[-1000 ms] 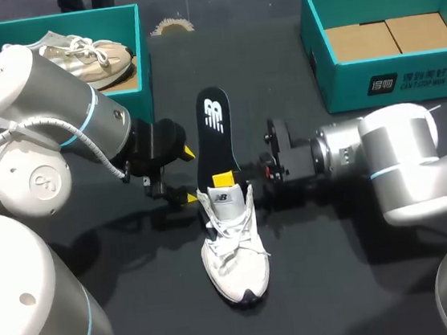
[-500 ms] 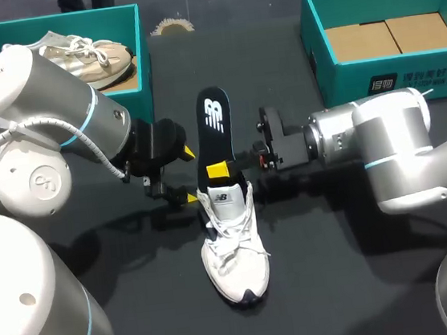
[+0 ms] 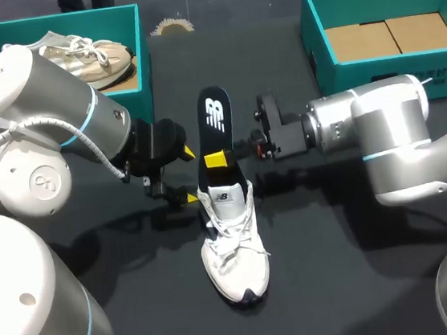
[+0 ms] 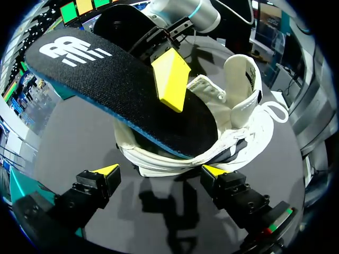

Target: Take the shoe out of the shoebox, open the shoe tongue, remove and reinsert the insole, then place the shoe into the shoebox

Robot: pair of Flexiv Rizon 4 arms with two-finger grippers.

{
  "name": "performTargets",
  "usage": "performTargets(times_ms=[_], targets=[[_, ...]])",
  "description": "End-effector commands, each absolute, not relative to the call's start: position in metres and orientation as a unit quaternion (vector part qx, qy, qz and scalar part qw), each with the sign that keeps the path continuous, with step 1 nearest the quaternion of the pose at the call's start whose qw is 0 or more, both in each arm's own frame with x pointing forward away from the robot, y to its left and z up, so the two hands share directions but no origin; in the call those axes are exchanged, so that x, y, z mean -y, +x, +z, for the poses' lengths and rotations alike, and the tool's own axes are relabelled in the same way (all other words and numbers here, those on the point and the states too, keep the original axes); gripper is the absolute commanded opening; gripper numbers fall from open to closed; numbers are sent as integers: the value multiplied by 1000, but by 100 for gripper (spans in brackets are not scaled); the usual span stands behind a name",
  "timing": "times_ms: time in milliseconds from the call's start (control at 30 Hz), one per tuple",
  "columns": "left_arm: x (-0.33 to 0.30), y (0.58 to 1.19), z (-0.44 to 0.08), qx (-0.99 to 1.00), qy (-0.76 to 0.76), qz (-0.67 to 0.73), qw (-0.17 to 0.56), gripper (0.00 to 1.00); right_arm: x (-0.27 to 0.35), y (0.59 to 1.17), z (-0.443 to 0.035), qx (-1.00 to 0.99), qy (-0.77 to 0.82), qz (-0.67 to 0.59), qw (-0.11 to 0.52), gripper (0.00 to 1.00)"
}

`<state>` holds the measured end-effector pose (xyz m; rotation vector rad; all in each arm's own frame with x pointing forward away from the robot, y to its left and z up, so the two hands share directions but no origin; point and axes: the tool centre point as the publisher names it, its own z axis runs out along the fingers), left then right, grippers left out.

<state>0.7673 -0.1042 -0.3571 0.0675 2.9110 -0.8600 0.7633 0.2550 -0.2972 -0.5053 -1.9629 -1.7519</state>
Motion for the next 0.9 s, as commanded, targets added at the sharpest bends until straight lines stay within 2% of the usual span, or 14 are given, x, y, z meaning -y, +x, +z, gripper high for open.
performTargets(times_ms=[33, 167, 200, 233, 900], targets=[[104, 766, -358, -957, 22, -283, 53, 100, -255, 764, -296, 711, -188, -638, 227, 24], [104, 766, -358, -957, 22, -283, 53, 100, -255, 766, -296, 708, -190, -641, 227, 18], [104, 766, -358, -957, 22, -283, 53, 100, -255, 766, -296, 707, -191, -642, 227, 12], [104, 766, -358, -957, 22, -283, 53, 100, -256, 766, -297, 707, -191, -642, 228, 0], [104, 766, -358, -957, 22, -283, 53, 100, -250, 756, -321, 695, -226, -630, 264, 0]])
